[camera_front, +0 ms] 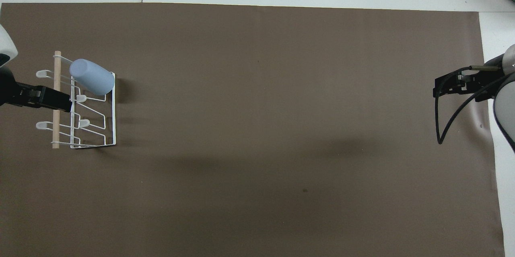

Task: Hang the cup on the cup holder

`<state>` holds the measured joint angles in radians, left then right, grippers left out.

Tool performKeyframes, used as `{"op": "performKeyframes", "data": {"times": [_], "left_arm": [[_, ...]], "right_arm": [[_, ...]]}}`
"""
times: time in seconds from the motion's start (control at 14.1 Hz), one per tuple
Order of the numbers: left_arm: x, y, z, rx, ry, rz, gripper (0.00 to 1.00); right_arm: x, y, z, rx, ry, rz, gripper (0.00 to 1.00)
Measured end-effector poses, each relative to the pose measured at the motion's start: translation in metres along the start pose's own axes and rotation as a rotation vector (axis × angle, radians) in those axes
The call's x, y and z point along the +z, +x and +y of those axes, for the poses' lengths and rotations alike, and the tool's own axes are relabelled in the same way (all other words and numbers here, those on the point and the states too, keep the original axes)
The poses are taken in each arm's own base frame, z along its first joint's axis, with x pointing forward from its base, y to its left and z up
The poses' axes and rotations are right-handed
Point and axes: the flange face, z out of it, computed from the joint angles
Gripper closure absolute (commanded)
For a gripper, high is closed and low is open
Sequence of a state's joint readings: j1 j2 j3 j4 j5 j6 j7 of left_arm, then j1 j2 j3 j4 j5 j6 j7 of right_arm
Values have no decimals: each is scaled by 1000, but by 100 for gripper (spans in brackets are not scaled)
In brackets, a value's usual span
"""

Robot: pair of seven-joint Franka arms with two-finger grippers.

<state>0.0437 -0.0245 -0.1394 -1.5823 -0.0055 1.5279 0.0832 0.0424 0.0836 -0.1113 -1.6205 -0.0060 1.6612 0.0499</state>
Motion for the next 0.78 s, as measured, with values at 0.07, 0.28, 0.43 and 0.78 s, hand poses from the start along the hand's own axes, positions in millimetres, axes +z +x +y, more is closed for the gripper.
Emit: {"op": "performKeyframes", "data": {"times": [0.07,0.28,0.43,0.78], "left_arm": [[-1,0,0,0,0,2,0],[-3,-1,1,1,1,5,0],[-4,-2,4,7,1,7,0],[-3,-2,7,12,1,4,0]], "right_arm": [[0,0,0,-1,0,0,0],[0,0,-2,-3,0,0,0],[0,0,-2,-3,0,0,0],[-2,3,-2,-3,1,27,0]]}}
